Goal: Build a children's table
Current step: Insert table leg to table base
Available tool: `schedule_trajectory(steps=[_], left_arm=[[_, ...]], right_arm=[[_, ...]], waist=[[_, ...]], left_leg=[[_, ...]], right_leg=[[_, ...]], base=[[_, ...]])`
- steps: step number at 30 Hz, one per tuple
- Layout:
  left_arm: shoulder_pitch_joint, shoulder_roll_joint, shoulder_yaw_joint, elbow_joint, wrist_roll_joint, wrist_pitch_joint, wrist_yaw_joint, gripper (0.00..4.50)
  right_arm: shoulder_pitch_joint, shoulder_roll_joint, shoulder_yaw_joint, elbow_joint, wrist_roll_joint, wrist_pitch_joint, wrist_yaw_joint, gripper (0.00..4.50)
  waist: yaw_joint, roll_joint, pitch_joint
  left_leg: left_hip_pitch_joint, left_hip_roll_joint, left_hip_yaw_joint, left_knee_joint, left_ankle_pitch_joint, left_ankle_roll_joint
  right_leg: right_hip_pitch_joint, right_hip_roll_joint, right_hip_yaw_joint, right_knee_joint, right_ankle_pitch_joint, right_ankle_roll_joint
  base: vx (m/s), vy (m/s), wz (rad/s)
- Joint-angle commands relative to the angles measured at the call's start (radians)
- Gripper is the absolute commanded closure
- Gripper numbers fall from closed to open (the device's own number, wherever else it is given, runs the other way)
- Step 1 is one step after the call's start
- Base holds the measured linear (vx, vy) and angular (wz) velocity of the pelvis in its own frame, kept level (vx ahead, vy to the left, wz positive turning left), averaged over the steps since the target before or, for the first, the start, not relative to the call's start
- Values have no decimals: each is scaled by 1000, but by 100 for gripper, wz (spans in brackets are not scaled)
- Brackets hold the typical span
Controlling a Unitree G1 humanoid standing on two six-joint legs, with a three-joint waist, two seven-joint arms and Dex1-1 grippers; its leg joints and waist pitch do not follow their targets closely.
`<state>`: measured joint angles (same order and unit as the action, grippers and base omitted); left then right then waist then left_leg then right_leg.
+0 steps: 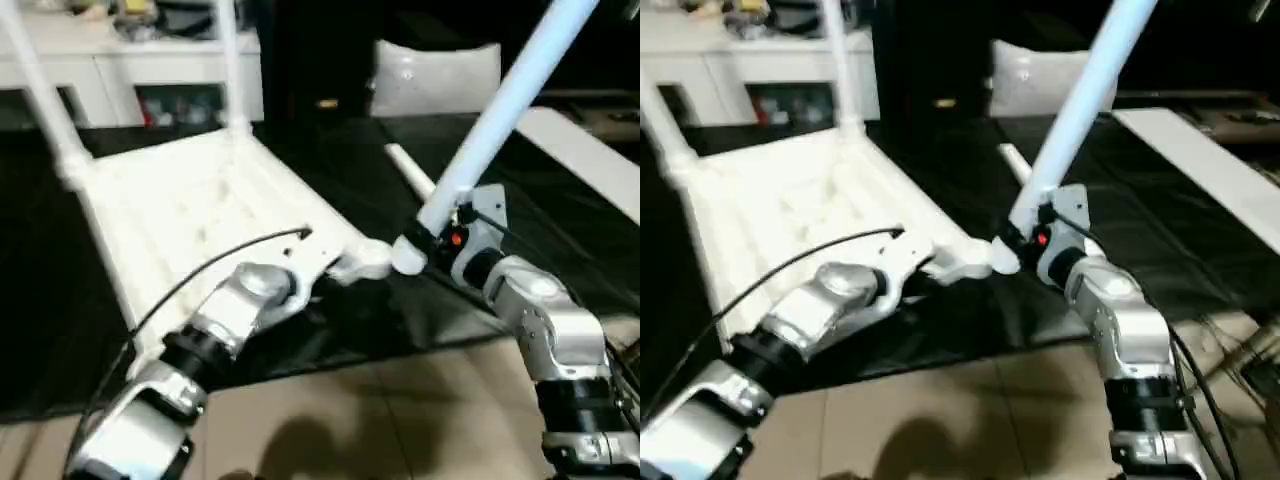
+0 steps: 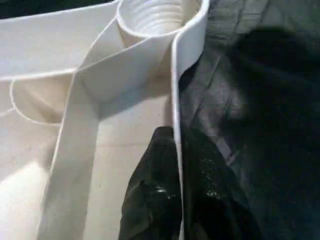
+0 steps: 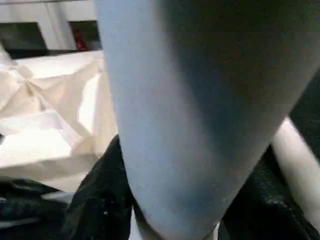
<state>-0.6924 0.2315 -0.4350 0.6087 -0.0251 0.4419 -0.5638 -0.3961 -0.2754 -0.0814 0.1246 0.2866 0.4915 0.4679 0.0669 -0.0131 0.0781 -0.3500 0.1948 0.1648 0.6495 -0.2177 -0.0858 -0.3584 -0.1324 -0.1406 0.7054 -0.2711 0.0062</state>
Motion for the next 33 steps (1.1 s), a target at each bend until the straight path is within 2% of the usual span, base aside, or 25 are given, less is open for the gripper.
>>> schedule_trajectory(steps=[1,2,3,4,5,6,7,10,12,14,17,18,19,21,22,24,26,27,29,31,33], left_arm=[[3,-9,4,16,11,-14,6,450],[2,-8,10,16,10,-19,7,450],[4,-2,14,15,10,-56,-11,450],[6,2,20,12,5,-69,-25,450],[9,10,23,5,7,-78,-37,450],[24,38,8,-20,13,-130,-92,450],[28,45,4,-26,14,-140,-107,450],[50,83,-7,-57,20,-177,-162,450],[80,133,-23,-104,25,-230,-232,450],[99,158,-31,-132,25,-272,-274,450],[140,195,-35,-185,13,-327,-331,450],[149,199,-34,-195,11,-338,-336,450],[158,195,-25,-202,3,-332,-337,450],[164,185,-15,-203,-8,-322,-333,450],[173,174,-6,-207,-22,-307,-338,450],[183,166,-2,-212,-28,-295,-348,450],[187,162,1,-214,-31,-284,-349,450],[190,160,2,-216,-28,-287,-348,450],[194,156,7,-219,-32,-285,-350,450],[202,153,19,-225,-36,-287,-358,450],[207,154,26,-231,-31,-287,-366,450]], right_arm=[[-24,2,-9,-11,19,0,9,263],[-26,3,-10,-10,22,0,11,263],[-28,2,-10,-10,23,-1,15,263],[-30,1,-9,-9,24,-2,20,263],[-32,-1,-8,-7,26,-3,26,263],[-35,-11,3,-4,26,-7,49,263],[-35,-15,6,-4,26,-8,55,263],[-36,-40,32,-4,25,-3,107,263],[-34,-71,65,-7,20,-10,172,263],[-35,-81,75,-5,21,-16,199,263],[-50,-87,96,14,20,-50,252,263],[-53,-86,100,19,21,-62,265,263],[-62,-83,109,33,18,-87,286,263],[-72,-77,118,50,11,-111,299,263],[-87,-66,124,67,32,-115,337,263],[-100,-61,132,78,64,-96,394,263],[-108,-61,142,85,76,-84,427,263],[-112,-61,147,93,74,-85,434,263],[-125,-57,154,117,65,-85,437,263],[-160,-48,173,185,33,-104,431,263],[-183,-47,184,228,6,-120,428,263]], waist=[[15,-42,-83],[29,-42,-74],[52,-19,-85],[29,-21,-89],[32,-7,-99],[27,9,-104],[20,6,-103],[23,11,-101],[23,11,-98],[25,10,-95],[29,9,-94],[27,9,-94],[28,8,-95],[29,7,-93],[30,2,-94],[30,-1,-93],[32,1,-92],[32,-3,-92],[32,-3,-91],[32,-9,-91],[31,-7,-90]], left_leg=[[38,-35,-30,61,-127,-13],[-38,-31,-47,35,-51,15],[-47,4,-43,-57,6,11],[-41,8,-45,-81,-32,-1],[-29,13,-47,-89,-48,-4],[-15,23,-47,-96,-63,7],[-24,20,-45,-100,-67,17],[-25,22,-39,-108,-86,31],[-24,25,-36,-110,-105,27],[-20,26,-31,-113,-137,22],[-16,30,-25,-115,-135,17],[-19,34,-24,-117,-136,15],[-14,34,-20,-116,-137,17],[-13,34,-17,-116,-128,19],[-14,34,-15,-116,-122,21],[-14,31,-14,-116,-127,27],[-14,33,-13,-116,-124,33],[-14,34,-13,-117,-115,36],[-16,31,-13,-118,-99,36],[-13,29,-9,-118,-100,33],[-12,28,-8,-118,-104,27]], right_leg=[[-47,-118,106,-231,-1027,20],[33,-130,118,-210,-915,6],[49,-83,96,-174,-623,-15],[27,-21,79,-140,-347,-49],[32,-18,77,-131,-256,-75],[26,-22,80,-133,-134,-135],[35,-18,79,-133,-65,-173],[39,-25,79,-144,-59,-195],[36,-26,82,-151,-90,-189],[33,-27,83,-158,-149,-177],[28,-27,86,-159,-160,-174],[29,-28,85,-156,-151,-176],[25,-26,87,-156,-145,-179],[23,-25,88,-153,-135,-190],[24,-25,90,-153,-135,-189],[24,-25,91,-154,-153,-187],[23,-25,93,-155,-158,-186],[23,-24,94,-154,-151,-186],[24,-22,95,-152,-148,-185],[22,-23,97,-157,-179,-174],[20,-24,98,-158,-203,-174]], base=[[56,-155,-11],[135,-58,-10],[135,-58,-10],[70,-15,-10],[0,0,0],[0,0,0],[0,0,0],[0,0,0],[0,0,0],[0,0,0],[0,0,0],[0,0,0],[0,0,0],[0,0,0],[0,0,0],[0,0,0],[0,0,0],[0,0,0],[0,0,0],[0,0,0],[0,0,0]])
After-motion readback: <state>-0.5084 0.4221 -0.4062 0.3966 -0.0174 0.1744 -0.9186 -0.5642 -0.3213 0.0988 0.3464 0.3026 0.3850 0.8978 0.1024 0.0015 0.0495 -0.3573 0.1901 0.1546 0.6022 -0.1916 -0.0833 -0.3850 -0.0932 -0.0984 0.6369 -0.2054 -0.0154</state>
